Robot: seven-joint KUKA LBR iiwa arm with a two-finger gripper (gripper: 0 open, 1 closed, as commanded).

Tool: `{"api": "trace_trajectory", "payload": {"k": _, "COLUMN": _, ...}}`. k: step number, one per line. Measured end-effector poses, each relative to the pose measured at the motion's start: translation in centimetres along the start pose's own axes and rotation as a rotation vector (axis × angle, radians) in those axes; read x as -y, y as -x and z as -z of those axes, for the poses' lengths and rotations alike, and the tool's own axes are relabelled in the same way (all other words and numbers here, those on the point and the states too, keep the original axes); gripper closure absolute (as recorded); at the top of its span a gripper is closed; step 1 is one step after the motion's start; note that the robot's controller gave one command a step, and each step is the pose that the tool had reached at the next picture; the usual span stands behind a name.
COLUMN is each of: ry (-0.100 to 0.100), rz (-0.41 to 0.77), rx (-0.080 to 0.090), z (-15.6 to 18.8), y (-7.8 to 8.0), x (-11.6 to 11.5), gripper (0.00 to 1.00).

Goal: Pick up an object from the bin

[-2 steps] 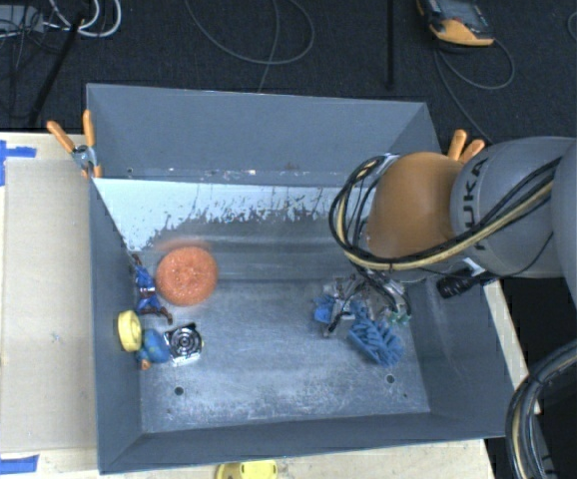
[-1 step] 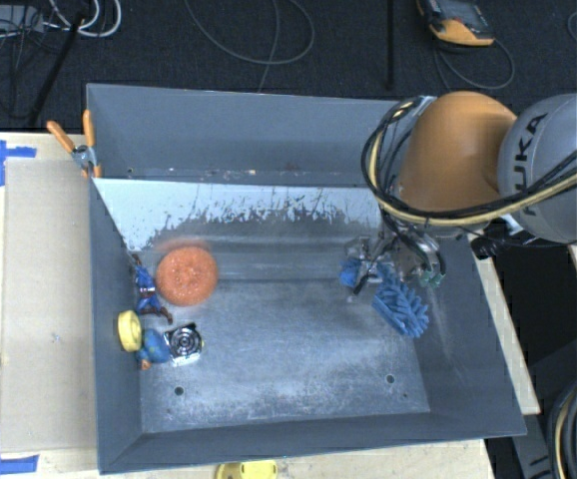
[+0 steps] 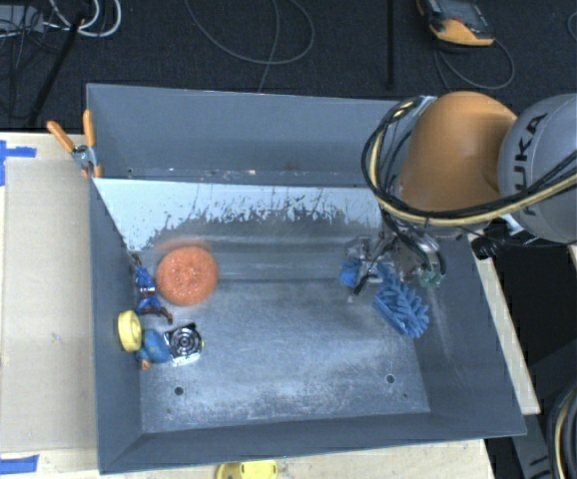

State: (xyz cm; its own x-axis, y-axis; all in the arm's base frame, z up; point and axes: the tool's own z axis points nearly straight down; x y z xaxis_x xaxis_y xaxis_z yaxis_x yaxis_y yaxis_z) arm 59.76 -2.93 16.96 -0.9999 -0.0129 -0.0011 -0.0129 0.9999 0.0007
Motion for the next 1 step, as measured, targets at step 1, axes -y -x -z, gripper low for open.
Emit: {"api": "trace_trajectory", "payload": {"k": 1, "ry": 0.001, "rz": -0.001, "rx": -0.01, "z": 3.87, "y": -0.98, "x": -0.29, "gripper": 1.0}}
